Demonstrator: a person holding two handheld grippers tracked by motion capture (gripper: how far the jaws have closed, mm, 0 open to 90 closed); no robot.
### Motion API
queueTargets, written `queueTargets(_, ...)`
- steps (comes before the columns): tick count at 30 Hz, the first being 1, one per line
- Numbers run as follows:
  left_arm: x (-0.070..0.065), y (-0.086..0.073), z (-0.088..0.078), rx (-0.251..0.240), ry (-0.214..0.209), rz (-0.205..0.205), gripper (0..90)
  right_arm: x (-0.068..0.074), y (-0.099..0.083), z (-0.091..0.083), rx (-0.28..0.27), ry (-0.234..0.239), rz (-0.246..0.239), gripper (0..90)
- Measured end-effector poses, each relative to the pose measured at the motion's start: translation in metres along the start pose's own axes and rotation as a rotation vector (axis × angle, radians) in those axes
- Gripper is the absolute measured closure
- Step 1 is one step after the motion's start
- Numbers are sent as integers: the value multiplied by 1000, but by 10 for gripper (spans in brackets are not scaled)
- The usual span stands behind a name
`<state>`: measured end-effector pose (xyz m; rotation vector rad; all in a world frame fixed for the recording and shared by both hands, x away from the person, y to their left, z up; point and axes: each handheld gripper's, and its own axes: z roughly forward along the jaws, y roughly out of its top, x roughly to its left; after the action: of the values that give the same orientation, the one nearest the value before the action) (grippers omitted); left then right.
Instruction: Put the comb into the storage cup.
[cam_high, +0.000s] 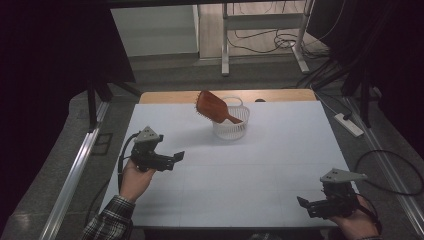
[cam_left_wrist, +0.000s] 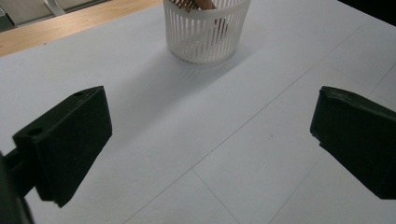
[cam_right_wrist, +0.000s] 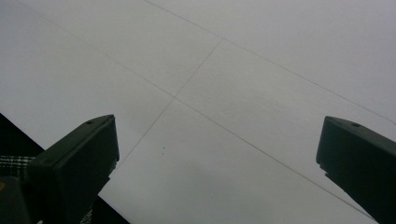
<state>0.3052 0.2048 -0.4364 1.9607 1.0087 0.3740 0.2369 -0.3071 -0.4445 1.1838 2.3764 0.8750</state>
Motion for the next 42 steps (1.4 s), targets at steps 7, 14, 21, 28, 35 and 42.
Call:
queueTargets(7, -1, -6, -9, -3, 4, -1, 0, 0, 0, 0, 2, -1, 0, 0)
queueTargets(14, -1, -11, -16, -8, 6, -7, 0, 1, 0, 0, 3, -2, -3, 0)
queueTargets(21, -2, -16, -21, -4, 11, -9, 0, 1, 0, 0, 3, -3, -2, 0)
queueTargets(28, -4, -22, -25, 6, 18, -5, 0, 1, 0, 0, 2, -4, -4, 0)
queueTargets(35, -5, -28, -30, 6, 20, -12, 0, 1, 0, 0, 2, -3, -4, 0)
queueTargets(42, -6, -32, -34, 6, 19, -21, 0, 1, 0, 0, 2, -3, -6, 0)
